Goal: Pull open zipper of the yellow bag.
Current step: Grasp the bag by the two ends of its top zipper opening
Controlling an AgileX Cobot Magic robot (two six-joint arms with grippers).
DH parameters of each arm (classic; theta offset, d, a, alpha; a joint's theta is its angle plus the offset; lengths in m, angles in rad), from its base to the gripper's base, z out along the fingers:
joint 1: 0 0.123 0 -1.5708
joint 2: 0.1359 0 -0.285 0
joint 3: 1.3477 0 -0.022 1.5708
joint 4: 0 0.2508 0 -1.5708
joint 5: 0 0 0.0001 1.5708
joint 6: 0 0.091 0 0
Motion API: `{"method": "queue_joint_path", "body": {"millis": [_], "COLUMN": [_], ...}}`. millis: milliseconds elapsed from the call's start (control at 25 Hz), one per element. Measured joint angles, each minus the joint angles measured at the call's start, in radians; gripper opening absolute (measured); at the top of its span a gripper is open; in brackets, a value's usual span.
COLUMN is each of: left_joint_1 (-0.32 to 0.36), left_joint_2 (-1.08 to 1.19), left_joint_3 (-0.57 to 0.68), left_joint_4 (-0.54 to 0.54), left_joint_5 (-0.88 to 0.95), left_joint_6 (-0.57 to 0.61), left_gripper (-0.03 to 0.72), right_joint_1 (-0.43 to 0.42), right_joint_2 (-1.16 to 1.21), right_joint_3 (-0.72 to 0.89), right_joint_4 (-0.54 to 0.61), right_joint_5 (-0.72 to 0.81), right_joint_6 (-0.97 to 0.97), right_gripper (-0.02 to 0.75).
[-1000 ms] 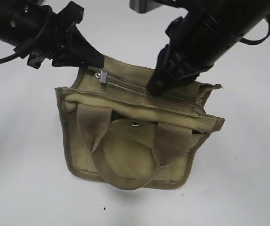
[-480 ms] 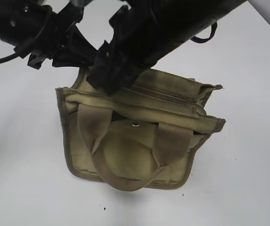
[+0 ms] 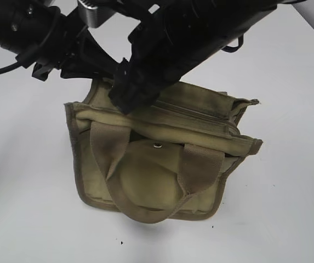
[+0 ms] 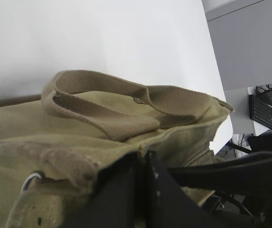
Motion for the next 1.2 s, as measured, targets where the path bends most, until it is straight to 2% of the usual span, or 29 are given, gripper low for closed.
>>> {"method": "queue_joint_path", "body": {"millis": [200, 320, 400, 440, 680, 840, 960, 1200], "left_joint_1": [0.000, 0.000, 0.000, 0.000, 0.000, -0.001, 0.000, 0.000], "left_joint_2": [0.000, 0.000, 0.000, 0.000, 0.000, 0.000, 0.000, 0.000], "left_joint_3": [0.000, 0.000, 0.000, 0.000, 0.000, 0.000, 0.000, 0.000], "left_joint_4": [0.013, 0.018, 0.019, 0.020, 0.023, 0.008, 0.008, 0.014], "left_joint_5": [0.001, 0.001, 0.001, 0.001, 0.003, 0.016, 0.011, 0.008], "left_joint_6": [0.000, 0.000, 0.000, 0.000, 0.000, 0.000, -0.001, -0.001], "left_gripper": [0.003, 0.003, 0.003, 0.003, 0.003, 0.003, 0.003, 0.003], "right_joint_1": [0.000, 0.000, 0.000, 0.000, 0.000, -0.017, -0.050, -0.129], "right_joint_2": [0.042, 0.045, 0.045, 0.045, 0.038, 0.007, -0.017, -0.031], "right_joint_3": [0.000, -0.001, -0.001, -0.001, -0.001, -0.001, -0.001, -0.001], "right_joint_4": [0.000, 0.000, -0.003, -0.003, -0.007, -0.034, -0.047, -0.057], "right_joint_5": [-0.025, -0.031, -0.030, -0.029, -0.008, 0.078, 0.171, 0.329], "right_joint_6": [0.019, 0.027, 0.027, 0.029, 0.032, 0.032, 0.032, 0.034], "right_gripper": [0.331, 0.233, 0.131, 0.113, 0.114, 0.114, 0.002, 0.002]}}
